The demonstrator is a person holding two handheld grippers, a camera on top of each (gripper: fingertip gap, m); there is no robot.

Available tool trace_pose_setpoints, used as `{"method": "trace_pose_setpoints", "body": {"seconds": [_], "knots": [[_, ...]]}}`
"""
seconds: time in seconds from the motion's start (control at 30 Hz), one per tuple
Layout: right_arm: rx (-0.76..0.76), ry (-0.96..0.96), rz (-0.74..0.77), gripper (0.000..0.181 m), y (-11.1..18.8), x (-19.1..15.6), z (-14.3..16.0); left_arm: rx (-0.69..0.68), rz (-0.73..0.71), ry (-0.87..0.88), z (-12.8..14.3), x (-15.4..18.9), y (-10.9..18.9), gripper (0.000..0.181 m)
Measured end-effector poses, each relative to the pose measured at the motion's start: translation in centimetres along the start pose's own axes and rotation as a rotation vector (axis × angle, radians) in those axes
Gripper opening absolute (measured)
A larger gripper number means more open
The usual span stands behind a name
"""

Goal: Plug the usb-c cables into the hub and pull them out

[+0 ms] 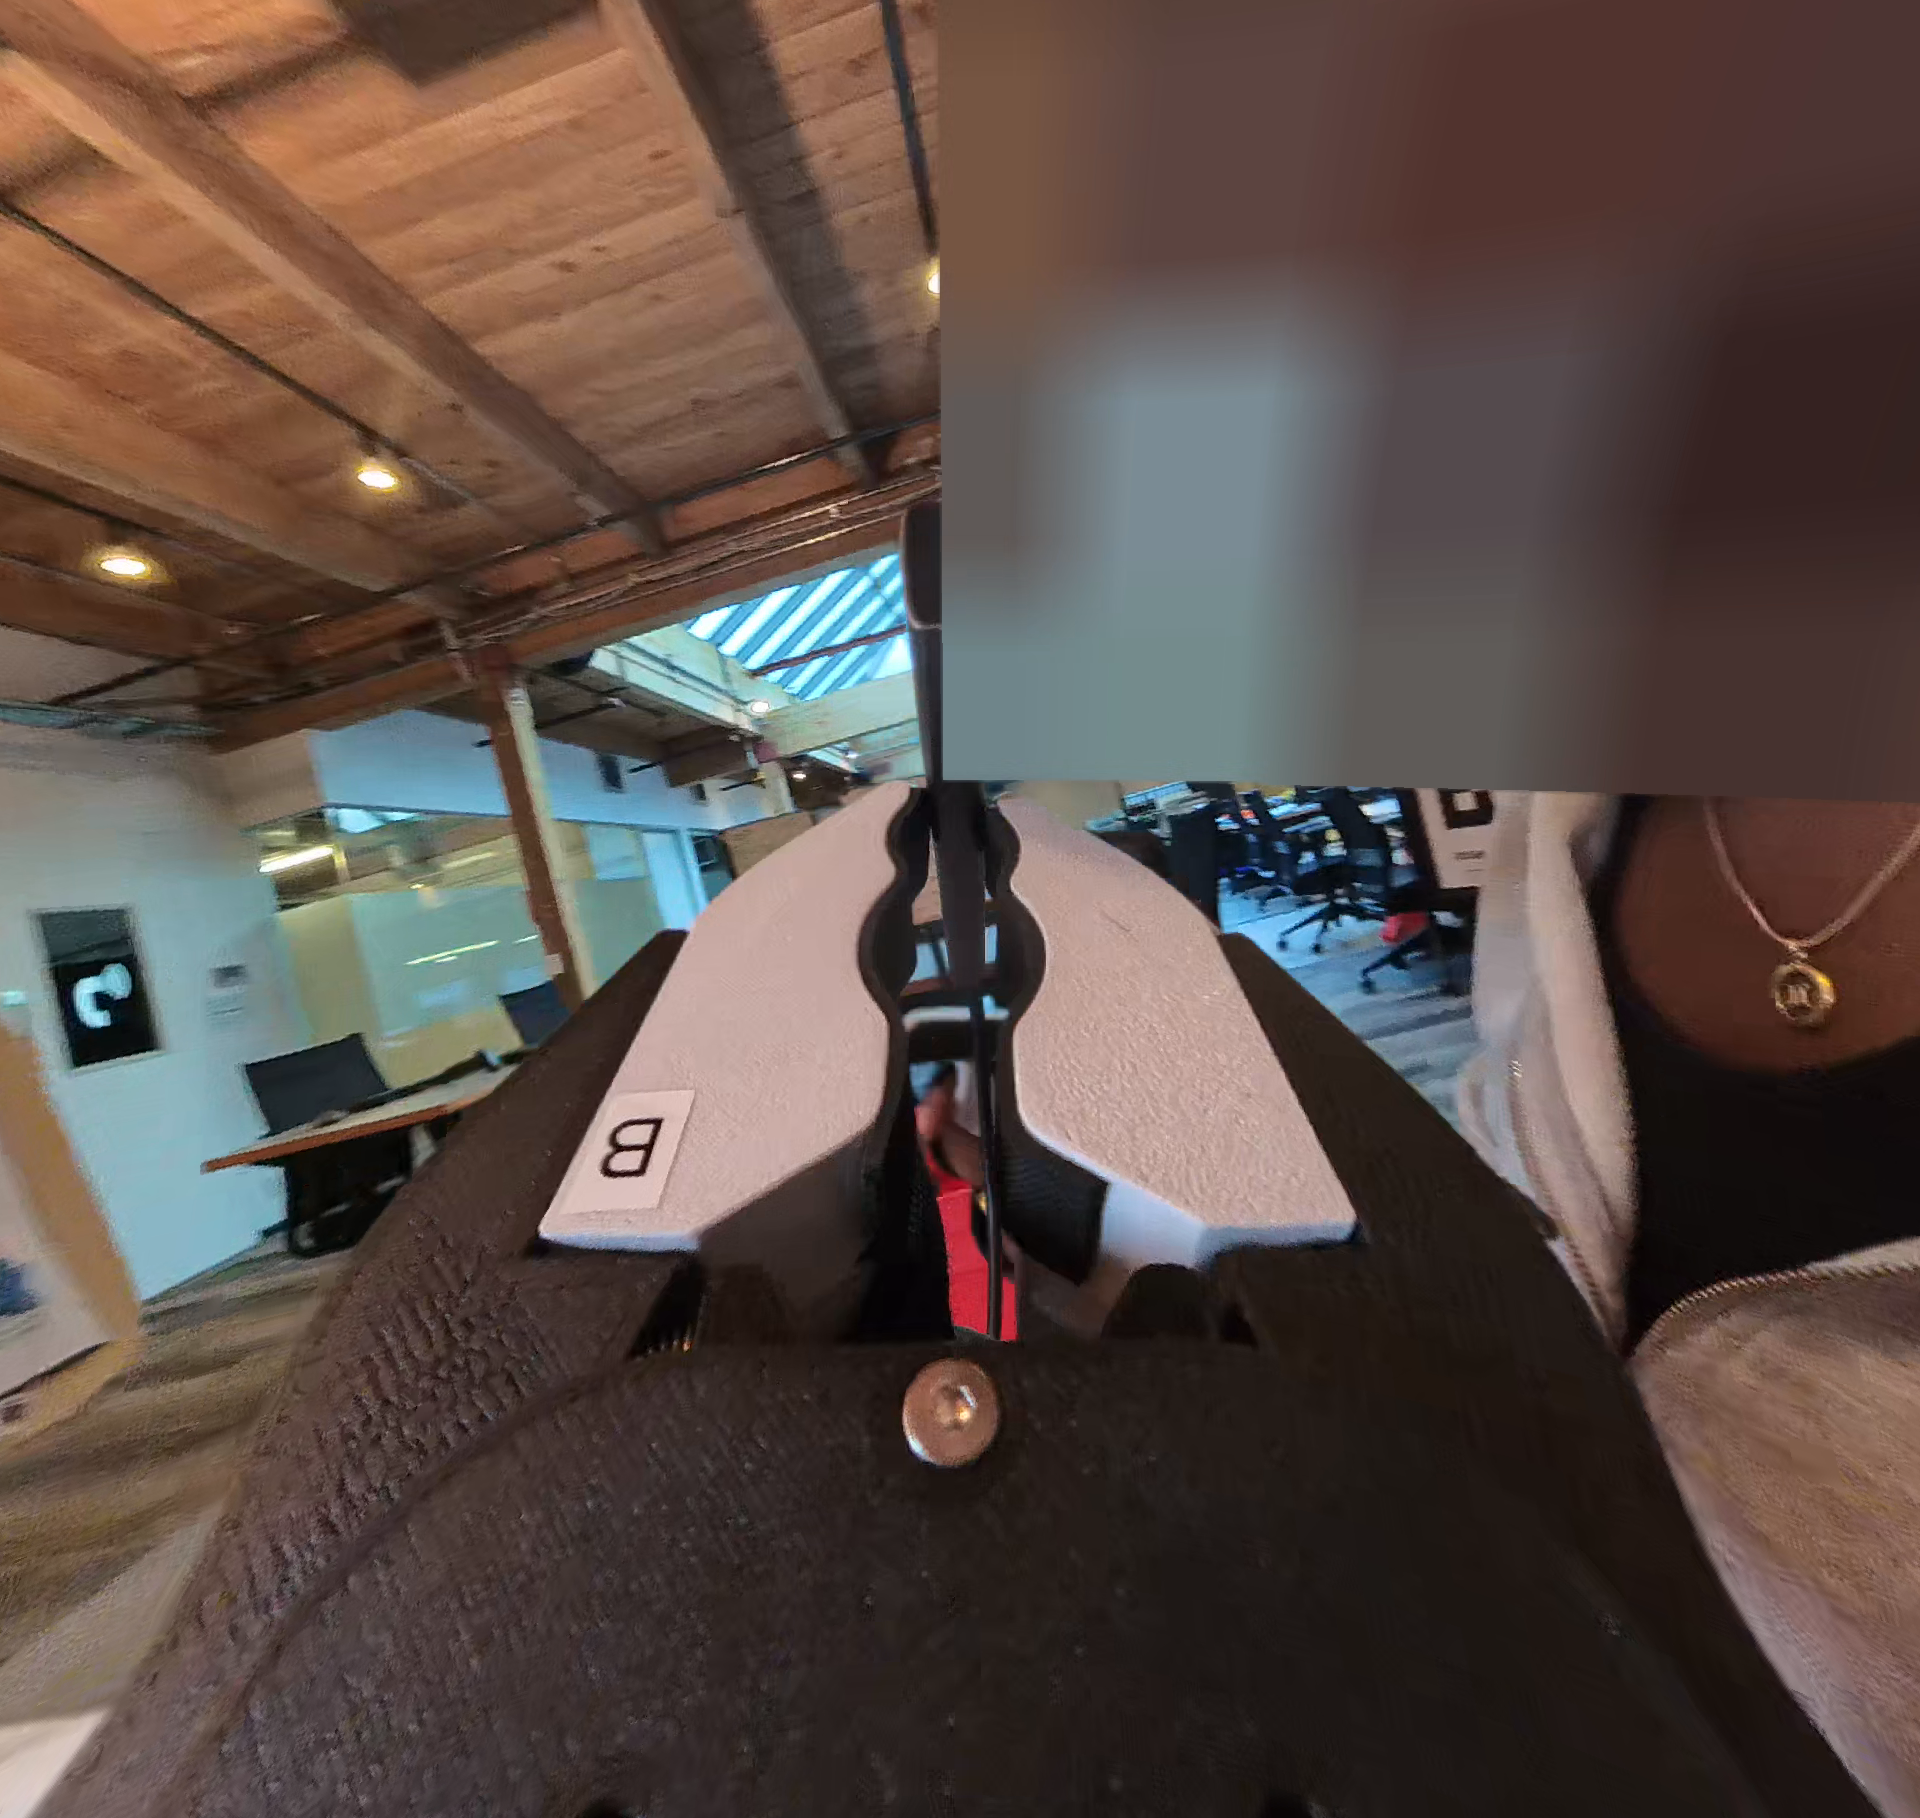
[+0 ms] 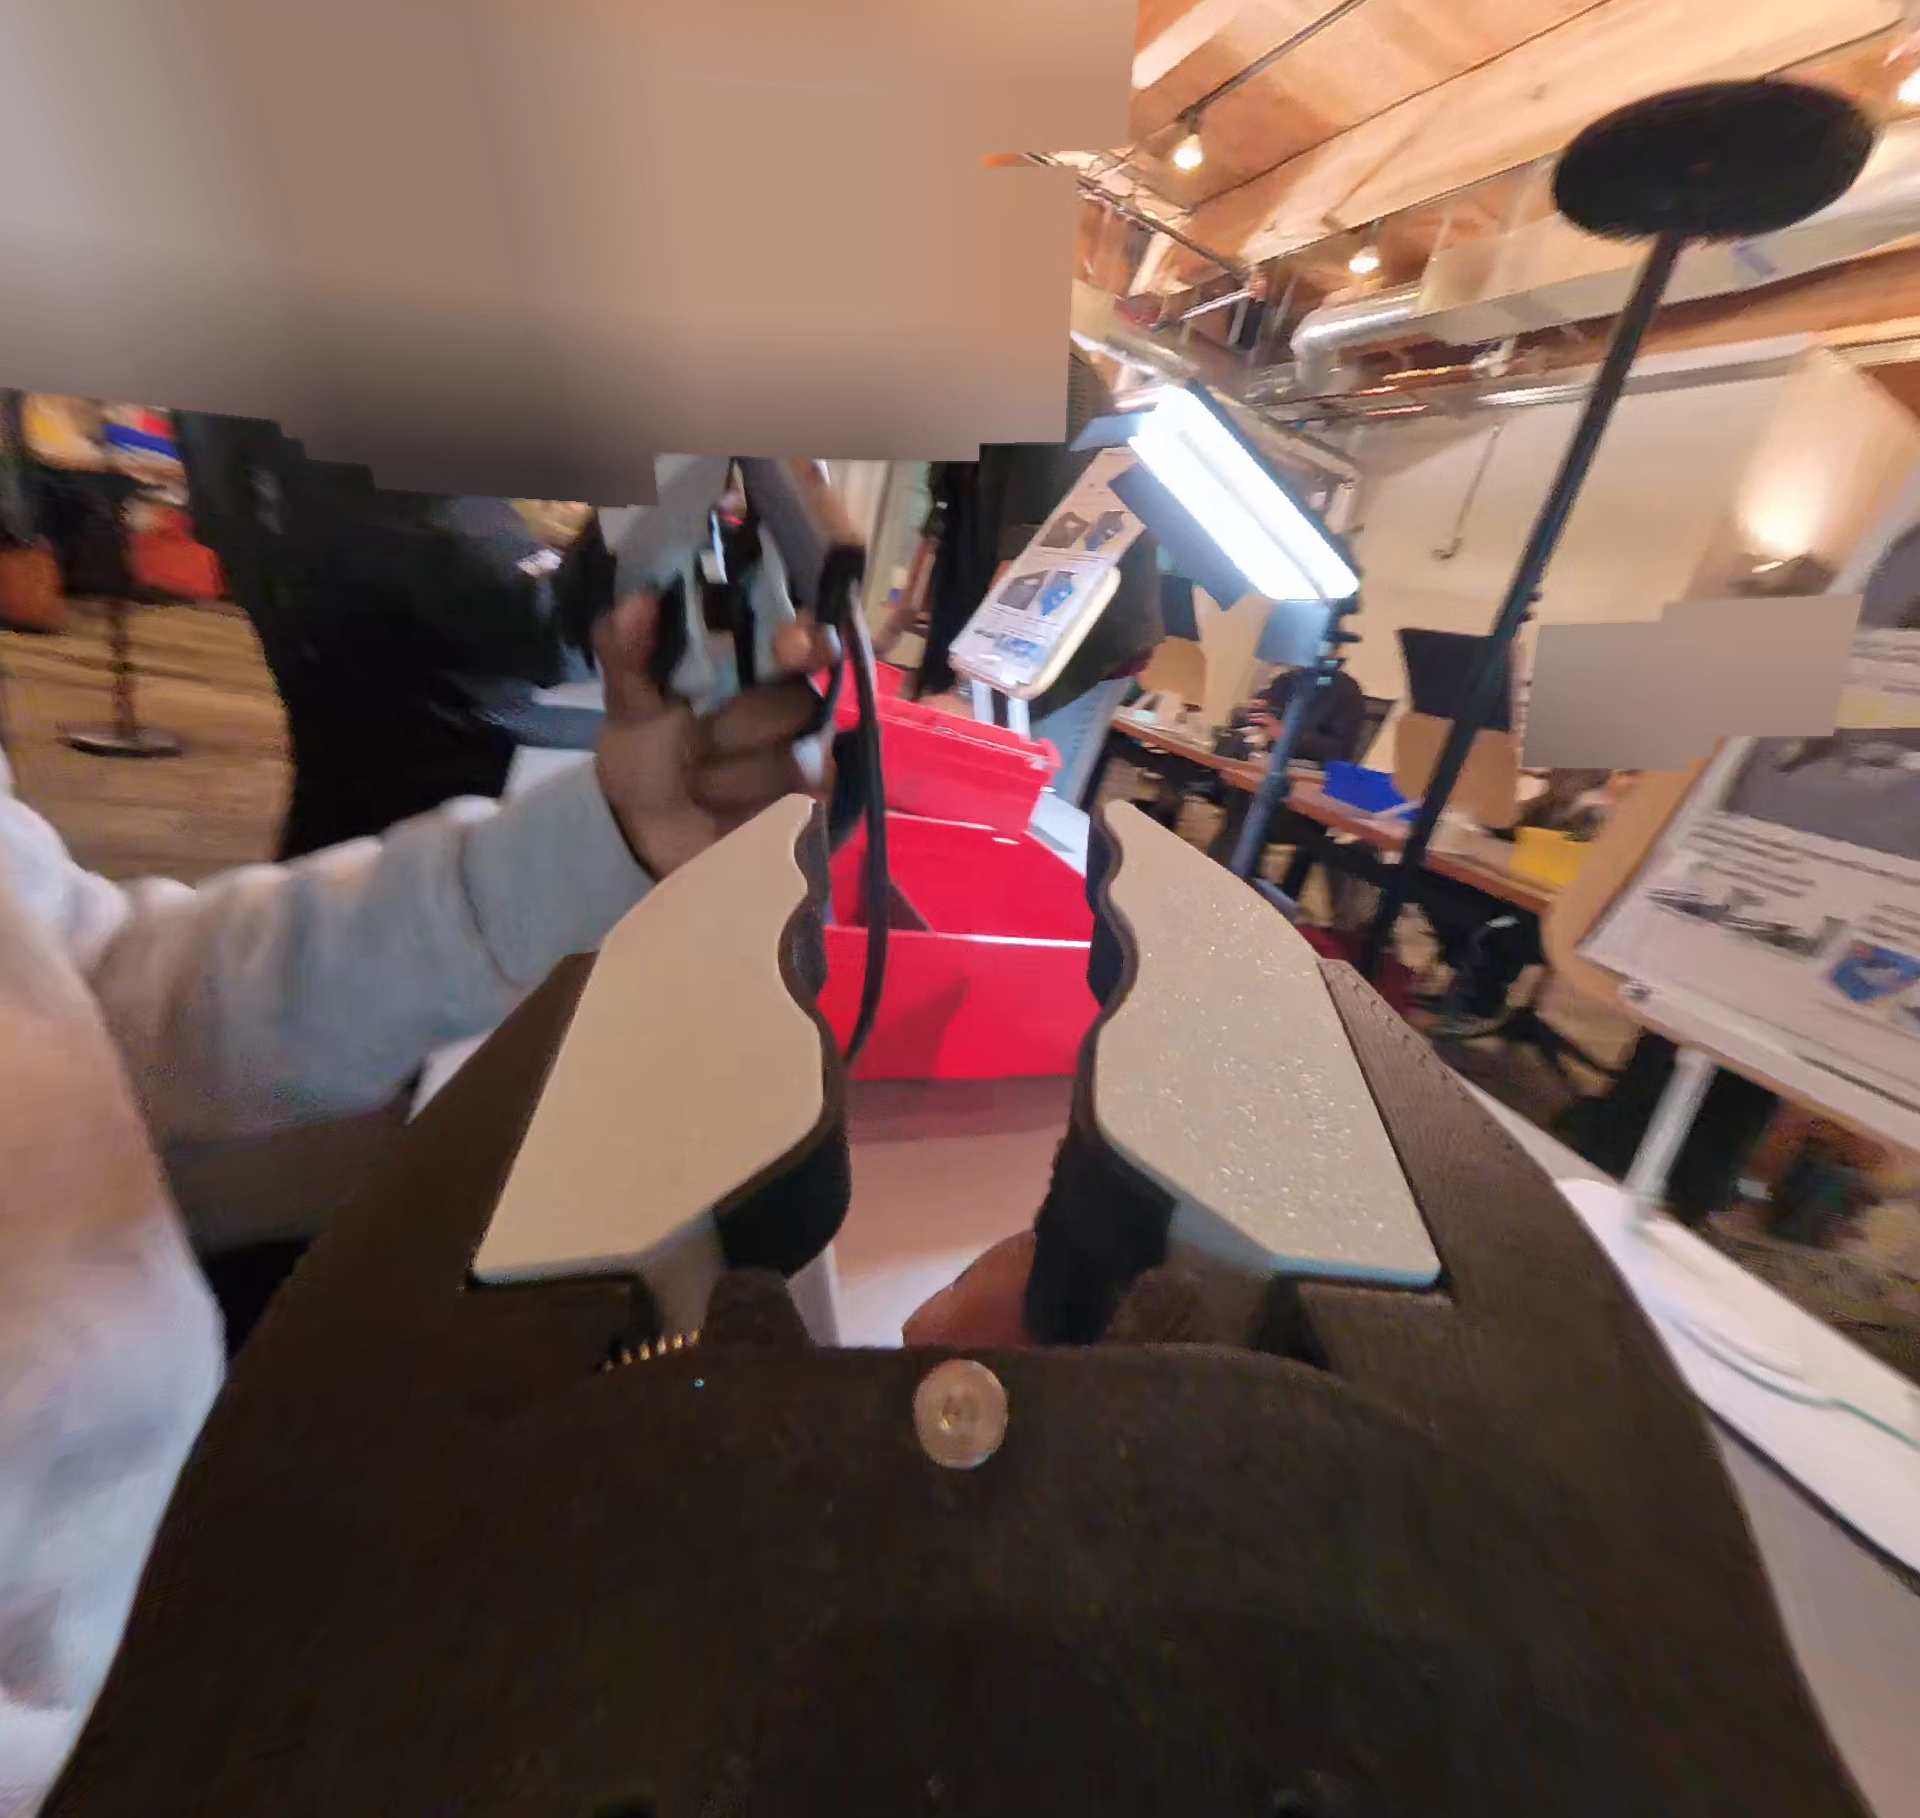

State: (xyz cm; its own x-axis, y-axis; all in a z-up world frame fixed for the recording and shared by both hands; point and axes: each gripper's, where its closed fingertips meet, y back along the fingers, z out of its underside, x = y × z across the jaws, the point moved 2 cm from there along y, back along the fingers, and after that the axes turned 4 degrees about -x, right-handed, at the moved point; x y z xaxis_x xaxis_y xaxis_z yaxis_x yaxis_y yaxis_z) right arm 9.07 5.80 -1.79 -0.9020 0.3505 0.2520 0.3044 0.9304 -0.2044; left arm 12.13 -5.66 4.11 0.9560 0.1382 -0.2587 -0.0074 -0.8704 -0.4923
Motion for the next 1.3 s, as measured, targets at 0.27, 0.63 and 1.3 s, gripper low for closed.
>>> {"method": "trace_pose_setpoints", "body": {"seconds": [0.27, 0.63, 1.3], "knots": [[-0.035, 0.014, -0.300, 0.010, -2.2, -3.4, -1.8, -0.033, 0.048, 0.057, 3.4, 1.7, -1.1, 0.010], [-0.555, 0.858, 0.061, 0.009, 4.9, 0.6, 3.2, -0.448, -0.477, -0.082, 4.9, -0.6, 7.5, 0.057], [-1.048, 0.224, -0.139, 0.044, 11.7, -2.6, 15.4, -0.886, -0.862, -0.101, 2.7, -0.7, 18.7, 0.054]]}}
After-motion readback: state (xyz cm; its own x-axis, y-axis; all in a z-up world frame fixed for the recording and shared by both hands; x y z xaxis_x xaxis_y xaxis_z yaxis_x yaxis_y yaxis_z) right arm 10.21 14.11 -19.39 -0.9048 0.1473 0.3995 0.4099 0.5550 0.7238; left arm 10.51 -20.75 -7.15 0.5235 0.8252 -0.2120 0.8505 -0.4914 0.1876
